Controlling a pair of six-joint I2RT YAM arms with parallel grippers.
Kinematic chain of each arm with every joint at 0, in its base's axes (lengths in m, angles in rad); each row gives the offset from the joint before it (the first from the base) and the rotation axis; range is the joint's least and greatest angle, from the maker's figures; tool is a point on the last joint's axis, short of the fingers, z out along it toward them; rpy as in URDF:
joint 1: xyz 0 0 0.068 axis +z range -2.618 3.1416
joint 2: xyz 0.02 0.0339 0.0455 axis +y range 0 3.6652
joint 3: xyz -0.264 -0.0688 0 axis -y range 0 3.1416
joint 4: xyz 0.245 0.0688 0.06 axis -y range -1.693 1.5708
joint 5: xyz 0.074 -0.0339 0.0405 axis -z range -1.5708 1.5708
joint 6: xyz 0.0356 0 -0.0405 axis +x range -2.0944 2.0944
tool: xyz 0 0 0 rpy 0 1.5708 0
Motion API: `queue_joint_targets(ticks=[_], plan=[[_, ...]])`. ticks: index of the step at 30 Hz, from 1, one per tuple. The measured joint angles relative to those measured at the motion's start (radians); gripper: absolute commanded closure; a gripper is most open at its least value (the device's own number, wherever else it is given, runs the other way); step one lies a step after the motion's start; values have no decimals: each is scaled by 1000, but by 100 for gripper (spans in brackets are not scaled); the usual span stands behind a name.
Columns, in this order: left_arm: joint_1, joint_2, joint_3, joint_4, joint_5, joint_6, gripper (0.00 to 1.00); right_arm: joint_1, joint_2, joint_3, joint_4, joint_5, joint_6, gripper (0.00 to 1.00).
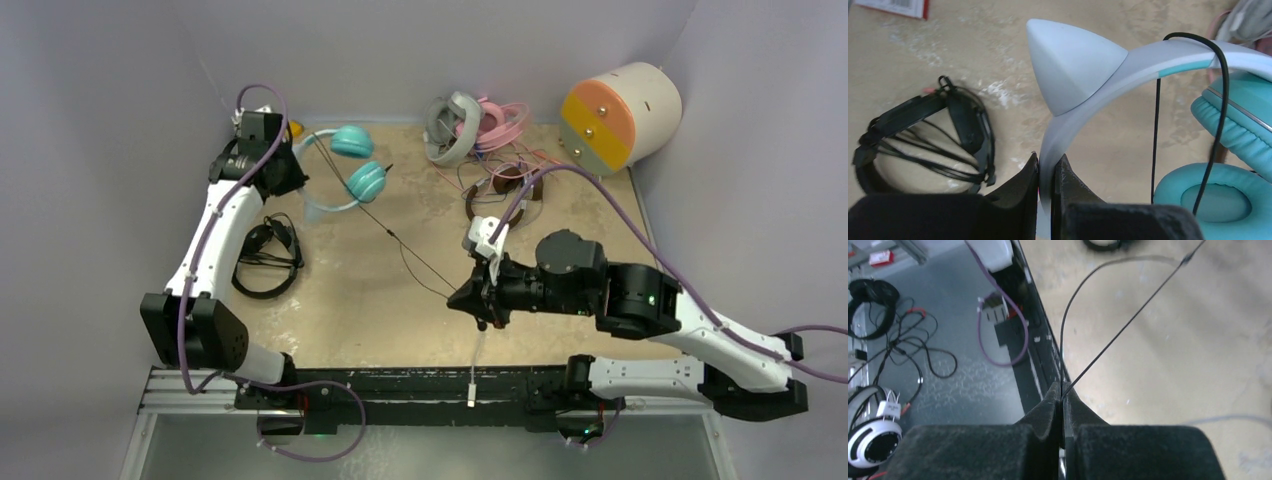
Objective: Wrap the headphones
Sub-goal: Wrap the headphones cable around the headphones.
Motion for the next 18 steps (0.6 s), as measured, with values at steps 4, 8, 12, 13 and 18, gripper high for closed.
queue_joint_targets(ticks=[4, 8, 12, 13, 18], plan=[[-64, -74, -103, 7, -124, 38, 100, -1, 113, 214, -22, 4, -92, 100], [-149, -131, -190, 47, -189, 76, 100, -3, 235, 372, -49, 5, -170, 100], [-195, -202, -289, 88, -198, 117, 100, -58, 356, 496, -66, -35, -217, 100], [-204, -222, -313, 95, -200, 128, 100, -95, 385, 526, -70, -68, -221, 100], [-259, -306, -416, 133, -182, 192, 100, -278, 540, 695, -79, -169, -230, 100]])
